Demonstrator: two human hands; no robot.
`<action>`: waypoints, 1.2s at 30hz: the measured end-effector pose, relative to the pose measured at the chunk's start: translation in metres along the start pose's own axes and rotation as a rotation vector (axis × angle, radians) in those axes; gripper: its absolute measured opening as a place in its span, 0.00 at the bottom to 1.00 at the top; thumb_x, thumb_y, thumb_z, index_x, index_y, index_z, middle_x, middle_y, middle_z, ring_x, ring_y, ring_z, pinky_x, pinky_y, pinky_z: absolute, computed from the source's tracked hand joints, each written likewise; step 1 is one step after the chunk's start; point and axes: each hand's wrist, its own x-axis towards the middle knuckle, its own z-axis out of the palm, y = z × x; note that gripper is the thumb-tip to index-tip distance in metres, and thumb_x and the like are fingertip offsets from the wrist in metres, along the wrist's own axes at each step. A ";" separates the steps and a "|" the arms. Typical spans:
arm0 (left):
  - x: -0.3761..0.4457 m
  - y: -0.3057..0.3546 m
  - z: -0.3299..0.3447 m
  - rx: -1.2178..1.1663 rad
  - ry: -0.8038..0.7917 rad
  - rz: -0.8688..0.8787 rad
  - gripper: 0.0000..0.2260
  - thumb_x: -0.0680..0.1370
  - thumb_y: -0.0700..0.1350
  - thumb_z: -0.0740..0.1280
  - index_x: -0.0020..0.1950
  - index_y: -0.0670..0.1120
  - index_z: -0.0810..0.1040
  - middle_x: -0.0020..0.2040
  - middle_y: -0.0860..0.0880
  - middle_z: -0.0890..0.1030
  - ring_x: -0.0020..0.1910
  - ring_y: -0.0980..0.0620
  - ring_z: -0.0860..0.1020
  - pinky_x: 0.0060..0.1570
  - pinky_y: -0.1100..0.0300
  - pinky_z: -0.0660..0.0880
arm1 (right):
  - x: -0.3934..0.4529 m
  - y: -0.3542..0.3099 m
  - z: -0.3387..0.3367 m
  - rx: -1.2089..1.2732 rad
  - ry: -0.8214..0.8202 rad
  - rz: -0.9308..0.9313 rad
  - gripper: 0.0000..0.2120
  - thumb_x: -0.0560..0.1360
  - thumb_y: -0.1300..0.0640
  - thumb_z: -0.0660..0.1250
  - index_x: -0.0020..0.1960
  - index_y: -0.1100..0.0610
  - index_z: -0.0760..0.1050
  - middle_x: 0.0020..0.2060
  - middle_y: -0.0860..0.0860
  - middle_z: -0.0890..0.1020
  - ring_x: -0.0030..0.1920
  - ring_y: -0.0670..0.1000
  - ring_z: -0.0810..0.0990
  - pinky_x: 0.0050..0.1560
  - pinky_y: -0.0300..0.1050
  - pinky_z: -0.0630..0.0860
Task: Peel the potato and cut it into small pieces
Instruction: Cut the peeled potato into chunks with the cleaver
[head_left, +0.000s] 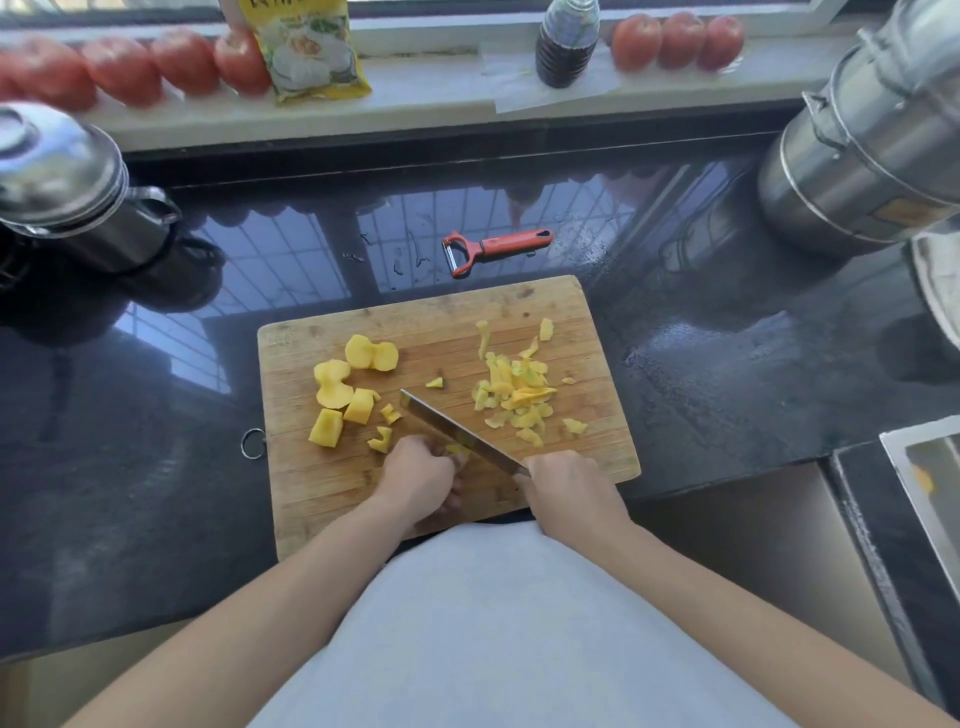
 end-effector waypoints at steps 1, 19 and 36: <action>-0.001 0.001 -0.001 -0.001 -0.012 -0.004 0.09 0.83 0.47 0.69 0.60 0.43 0.78 0.43 0.43 0.87 0.34 0.46 0.86 0.37 0.52 0.84 | -0.001 0.003 0.000 0.024 0.005 -0.004 0.13 0.84 0.51 0.57 0.49 0.53 0.78 0.42 0.53 0.81 0.41 0.57 0.77 0.39 0.50 0.75; -0.039 0.060 -0.072 0.401 -0.379 0.253 0.16 0.81 0.63 0.66 0.68 0.63 0.78 0.61 0.60 0.81 0.59 0.56 0.79 0.64 0.56 0.72 | 0.007 0.043 -0.035 -0.353 0.641 -0.734 0.21 0.69 0.68 0.70 0.61 0.61 0.81 0.34 0.52 0.75 0.30 0.53 0.73 0.28 0.47 0.72; -0.003 0.073 -0.113 0.689 -0.130 0.395 0.24 0.85 0.34 0.54 0.75 0.53 0.76 0.76 0.54 0.73 0.59 0.52 0.78 0.50 0.64 0.72 | -0.037 0.078 -0.001 -0.045 0.538 -0.170 0.19 0.69 0.64 0.78 0.59 0.54 0.84 0.34 0.48 0.79 0.30 0.54 0.79 0.26 0.47 0.75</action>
